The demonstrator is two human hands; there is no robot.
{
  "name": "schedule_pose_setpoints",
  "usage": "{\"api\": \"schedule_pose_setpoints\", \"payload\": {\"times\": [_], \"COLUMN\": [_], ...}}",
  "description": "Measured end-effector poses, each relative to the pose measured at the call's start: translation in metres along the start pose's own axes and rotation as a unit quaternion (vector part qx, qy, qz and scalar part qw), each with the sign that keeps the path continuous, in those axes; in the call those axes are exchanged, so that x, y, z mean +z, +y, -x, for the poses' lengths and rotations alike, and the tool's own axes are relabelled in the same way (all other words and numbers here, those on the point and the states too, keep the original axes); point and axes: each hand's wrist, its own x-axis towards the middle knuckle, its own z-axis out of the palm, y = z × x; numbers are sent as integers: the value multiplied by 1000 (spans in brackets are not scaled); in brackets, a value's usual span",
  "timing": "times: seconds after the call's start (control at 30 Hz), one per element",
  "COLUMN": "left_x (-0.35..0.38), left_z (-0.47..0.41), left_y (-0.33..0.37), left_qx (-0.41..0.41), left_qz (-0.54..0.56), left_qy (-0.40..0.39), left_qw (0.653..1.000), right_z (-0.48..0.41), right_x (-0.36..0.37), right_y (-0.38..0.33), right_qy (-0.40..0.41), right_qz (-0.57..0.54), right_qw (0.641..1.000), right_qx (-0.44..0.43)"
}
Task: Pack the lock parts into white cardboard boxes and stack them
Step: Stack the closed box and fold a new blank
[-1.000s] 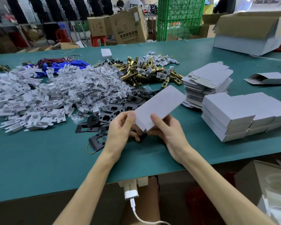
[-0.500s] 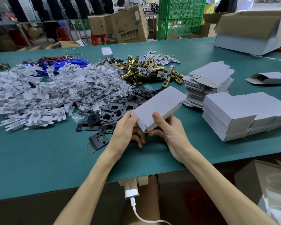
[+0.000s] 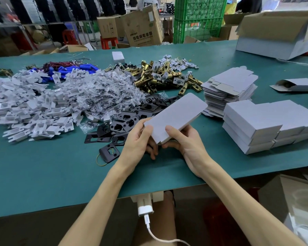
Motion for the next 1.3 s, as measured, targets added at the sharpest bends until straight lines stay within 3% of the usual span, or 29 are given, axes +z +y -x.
{"api": "schedule_pose_setpoints", "payload": {"times": [1.0,1.3], "left_x": [-4,-2], "left_z": [-3,-2], "left_y": [-3,-2], "left_qx": [-6,-12], "left_qz": [37,45], "left_qy": [36,26], "left_qw": [999,999], "right_z": [4,4], "right_x": [4,3], "right_y": [0,-3], "right_qy": [-20,-5], "right_qz": [41,5], "right_qw": [999,1000], "right_qx": [-12,-7]}}
